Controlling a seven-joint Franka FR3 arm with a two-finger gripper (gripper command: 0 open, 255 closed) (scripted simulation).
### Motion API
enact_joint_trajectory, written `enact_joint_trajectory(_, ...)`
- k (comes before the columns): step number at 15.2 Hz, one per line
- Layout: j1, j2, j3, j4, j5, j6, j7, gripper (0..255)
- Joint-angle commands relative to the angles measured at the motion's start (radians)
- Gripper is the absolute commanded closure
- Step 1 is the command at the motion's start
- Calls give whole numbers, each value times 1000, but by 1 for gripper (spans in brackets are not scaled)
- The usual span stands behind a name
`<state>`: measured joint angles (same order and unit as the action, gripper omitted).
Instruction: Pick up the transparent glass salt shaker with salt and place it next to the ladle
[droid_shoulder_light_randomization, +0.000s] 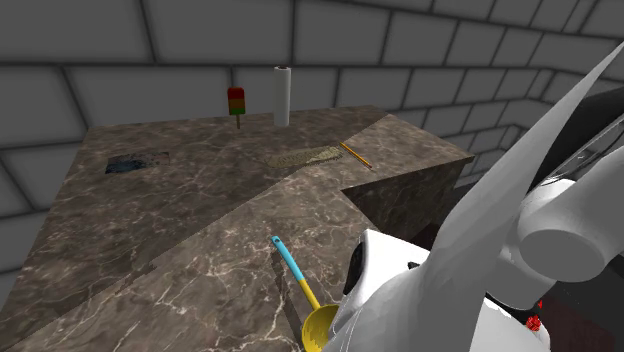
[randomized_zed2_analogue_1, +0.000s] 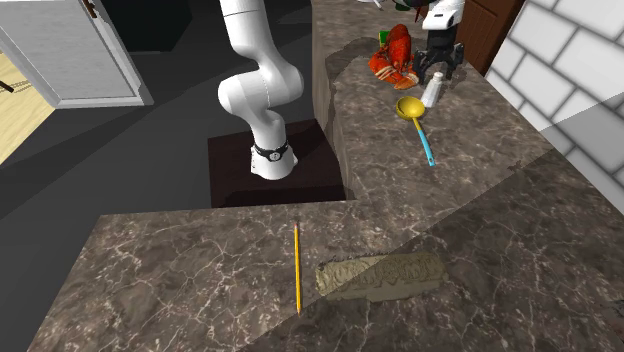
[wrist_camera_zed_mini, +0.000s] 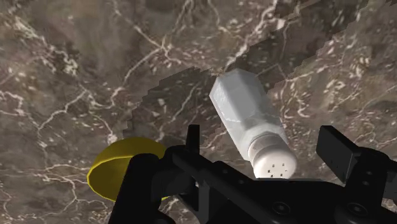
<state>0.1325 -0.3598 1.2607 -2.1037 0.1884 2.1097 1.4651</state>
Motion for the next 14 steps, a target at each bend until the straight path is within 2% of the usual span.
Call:
enact_joint_trajectory(1, 0, 0, 0, 0, 0, 0, 0, 0)
enact_joint_trajectory(2, 0, 0, 0, 0, 0, 0, 0, 0)
enact_joint_trajectory(6, 68, -47, -94, 82, 26, -129, -21, 0)
enact_joint_trajectory(14, 68, -47, -94, 82, 26, -129, -21, 0)
